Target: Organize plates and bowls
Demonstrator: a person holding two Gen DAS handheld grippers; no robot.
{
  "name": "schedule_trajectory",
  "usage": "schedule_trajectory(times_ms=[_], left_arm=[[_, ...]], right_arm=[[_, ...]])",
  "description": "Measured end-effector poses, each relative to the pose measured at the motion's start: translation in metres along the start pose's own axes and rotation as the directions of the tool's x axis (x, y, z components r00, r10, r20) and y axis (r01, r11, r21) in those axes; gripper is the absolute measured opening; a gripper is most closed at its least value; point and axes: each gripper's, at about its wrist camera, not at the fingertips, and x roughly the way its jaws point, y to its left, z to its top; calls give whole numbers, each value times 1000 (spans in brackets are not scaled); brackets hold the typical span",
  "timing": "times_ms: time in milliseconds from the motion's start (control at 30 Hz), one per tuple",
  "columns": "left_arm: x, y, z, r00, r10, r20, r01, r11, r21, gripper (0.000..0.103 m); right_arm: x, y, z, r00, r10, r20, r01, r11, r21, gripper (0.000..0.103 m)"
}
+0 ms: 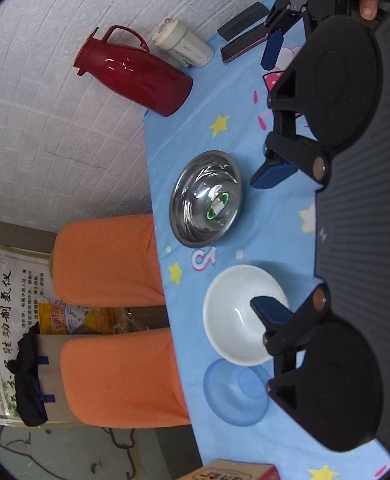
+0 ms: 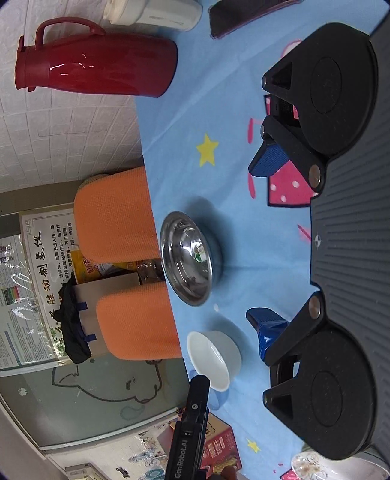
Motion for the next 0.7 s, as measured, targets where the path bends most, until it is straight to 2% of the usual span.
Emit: schedule_trajectory(times_ms=[267,367,567,700], left_arm=[[80,-11,39,998,-22,-52,22,1000,-2,71],[112,-13,52,996,-7,-87,7,1000,-2,71],[157,-11,60,988,5,-154,-8,1000,-23,71],[172,-18,61,985,16,-169,-17,1000,-3,71]], right_arm=[[48,-13,30,1000,12,-24,-12,1000,-16,82],[77,-17,45,999,14,-29,-14,1000,12,82],[141,-19,52,993,-36,-111,37,999,7,82],[160,-19,50,989,-50,-141,49,999,-14,82]])
